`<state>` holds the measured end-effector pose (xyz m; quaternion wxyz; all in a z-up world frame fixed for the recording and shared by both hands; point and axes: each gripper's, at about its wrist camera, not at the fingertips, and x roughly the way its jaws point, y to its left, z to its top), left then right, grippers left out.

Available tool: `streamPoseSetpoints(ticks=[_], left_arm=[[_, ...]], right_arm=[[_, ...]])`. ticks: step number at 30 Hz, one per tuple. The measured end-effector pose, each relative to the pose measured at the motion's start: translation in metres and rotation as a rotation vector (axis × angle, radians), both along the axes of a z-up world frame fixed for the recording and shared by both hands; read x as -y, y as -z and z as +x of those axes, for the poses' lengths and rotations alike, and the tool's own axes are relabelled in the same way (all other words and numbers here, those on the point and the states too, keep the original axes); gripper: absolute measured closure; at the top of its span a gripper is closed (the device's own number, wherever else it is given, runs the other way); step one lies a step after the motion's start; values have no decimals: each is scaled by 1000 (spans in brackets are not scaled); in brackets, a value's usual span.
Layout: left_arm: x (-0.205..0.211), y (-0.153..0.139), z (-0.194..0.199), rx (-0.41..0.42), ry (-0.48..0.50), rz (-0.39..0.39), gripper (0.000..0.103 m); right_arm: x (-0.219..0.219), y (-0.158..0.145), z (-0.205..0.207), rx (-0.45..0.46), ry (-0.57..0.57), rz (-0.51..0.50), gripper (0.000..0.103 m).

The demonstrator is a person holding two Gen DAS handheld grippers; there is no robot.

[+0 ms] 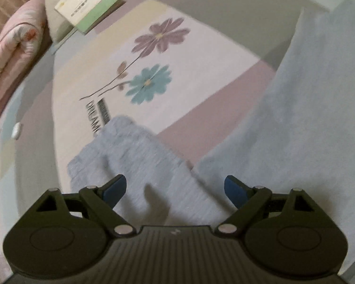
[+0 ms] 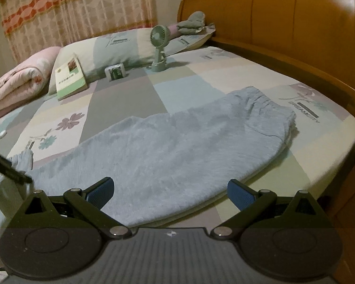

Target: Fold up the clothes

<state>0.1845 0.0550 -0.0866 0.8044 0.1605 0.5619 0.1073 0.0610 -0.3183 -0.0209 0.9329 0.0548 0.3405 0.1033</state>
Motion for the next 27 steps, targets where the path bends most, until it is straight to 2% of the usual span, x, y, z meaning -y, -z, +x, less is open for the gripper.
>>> streamPoseSetpoints(ticks=[6, 15, 21, 27], left_arm=[[-12, -18, -32, 50, -38, 28, 13], [-35, -33, -92, 121, -106, 32, 13], [-52, -34, -131, 166, -181, -31, 13], [-63, -20, -167, 172, -238, -118, 13]], right_arm=[[2, 3, 0, -15, 9, 35, 0], [-27, -3, -6, 6, -93, 23, 0], [-45, -10, -14, 27, -136, 3, 0], [-63, -15, -20, 41, -176, -21, 0]])
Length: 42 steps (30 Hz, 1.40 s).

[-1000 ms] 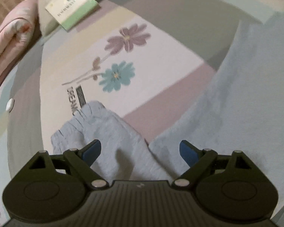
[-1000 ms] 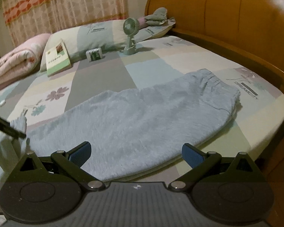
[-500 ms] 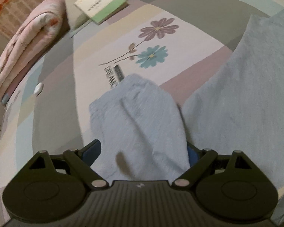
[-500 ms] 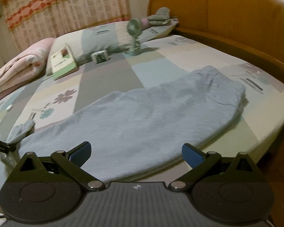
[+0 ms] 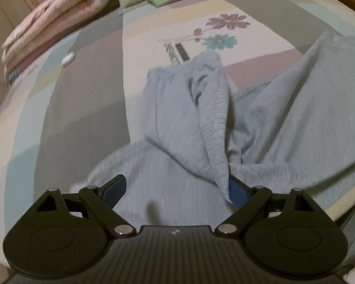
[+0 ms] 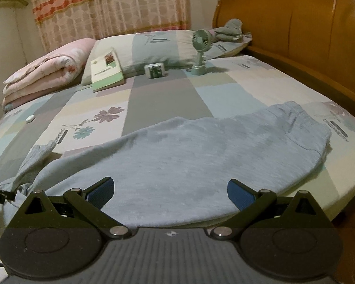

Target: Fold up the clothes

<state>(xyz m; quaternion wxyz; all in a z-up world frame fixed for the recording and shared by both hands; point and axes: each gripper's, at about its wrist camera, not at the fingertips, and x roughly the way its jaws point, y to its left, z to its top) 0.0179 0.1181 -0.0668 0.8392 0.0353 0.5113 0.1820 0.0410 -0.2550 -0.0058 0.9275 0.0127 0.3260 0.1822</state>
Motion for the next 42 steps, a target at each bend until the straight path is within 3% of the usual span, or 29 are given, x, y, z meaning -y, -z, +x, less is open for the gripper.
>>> streamPoseSetpoints(ticks=[7, 10, 17, 23, 25, 29, 31, 34, 37, 42], left_arm=[[-14, 15, -33, 48, -55, -137, 13], [-14, 10, -39, 79, -61, -153, 13], [9, -27, -17, 181, 65, -92, 12], [21, -10, 42, 101, 132, 23, 12], [20, -2, 52, 62, 135, 90, 12], [14, -1, 51, 38, 139, 136, 12], [10, -3, 44, 41, 136, 138, 12], [-1, -5, 29, 54, 100, 136, 12], [-18, -5, 11, 59, 35, 112, 12], [-44, 0, -24, 65, -64, 29, 11]], right_arm=[[-19, -1, -9, 8, -49, -32, 0], [-26, 0, -11, 5, -60, -43, 0], [-33, 0, -14, -6, -81, -45, 0], [-41, 3, -5, -74, -129, -46, 0], [-45, 2, 5, -140, -166, -28, 0], [-58, -4, 29, -283, -214, 13, 0], [-68, -8, 36, -321, -232, 16, 0], [-90, -15, 36, -303, -251, -7, 0], [-106, -12, 30, -309, -283, 34, 0], [-121, 3, 19, -357, -305, 62, 0]])
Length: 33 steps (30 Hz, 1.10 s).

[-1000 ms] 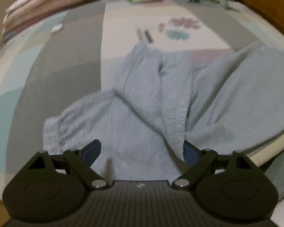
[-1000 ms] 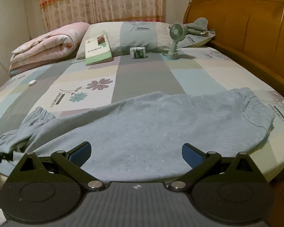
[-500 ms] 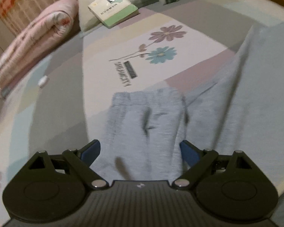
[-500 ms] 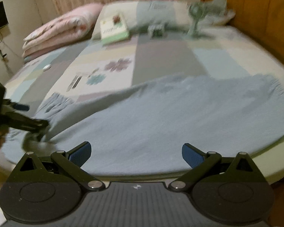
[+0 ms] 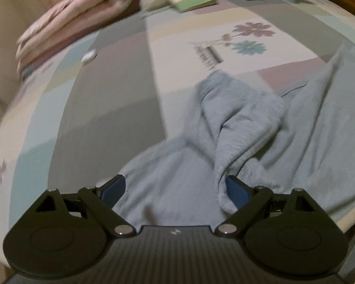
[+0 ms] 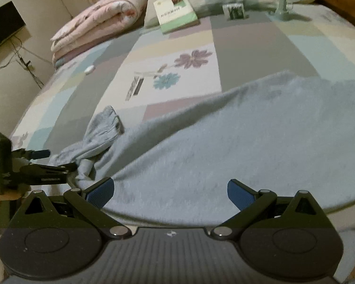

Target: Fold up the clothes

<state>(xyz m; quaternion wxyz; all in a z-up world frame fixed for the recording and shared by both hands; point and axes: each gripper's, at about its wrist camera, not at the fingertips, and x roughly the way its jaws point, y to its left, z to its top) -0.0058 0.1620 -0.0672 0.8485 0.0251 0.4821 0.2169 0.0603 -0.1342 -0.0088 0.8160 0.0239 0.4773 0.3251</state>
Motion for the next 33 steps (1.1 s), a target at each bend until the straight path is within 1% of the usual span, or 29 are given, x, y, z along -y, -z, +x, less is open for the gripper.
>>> streamPoseSetpoints(ticks=[2, 5, 7, 10, 12, 14, 18, 19, 21, 25, 30, 33], left_arm=[[-9, 4, -15, 9, -36, -51, 11], [-16, 9, -36, 28, -75, -134, 11], [-15, 9, -44, 41, -77, -155, 12], [-6, -3, -45, 69, -52, -138, 12], [3, -14, -39, 103, 3, -131, 11], [12, -20, -28, 123, 56, -127, 10], [27, -9, 5, 74, 124, -86, 10], [28, -4, 12, 57, 128, -74, 10], [27, 4, 19, 26, 109, -19, 10], [16, 8, 15, 13, 62, 38, 10], [-8, 2, -18, 39, -33, -30, 10], [-23, 4, -39, 38, -108, -47, 10]], right_arm=[[-3, 4, -2, -5, 4, -15, 0], [-6, 6, -2, -20, 7, -5, 0], [-6, 7, -3, -25, 5, -1, 0], [-7, 8, -5, -26, 5, -7, 0], [-8, 9, -6, -23, 8, -6, 0], [-8, 8, -7, -20, 13, -2, 0], [-5, 7, -8, -13, 28, -4, 0], [-4, 7, -9, -11, 31, -4, 0], [-2, 6, -8, -9, 36, -3, 0], [1, 7, -7, -12, 46, 1, 0], [-2, 11, -6, -24, 37, 3, 0], [-4, 11, -7, -24, 29, -2, 0]])
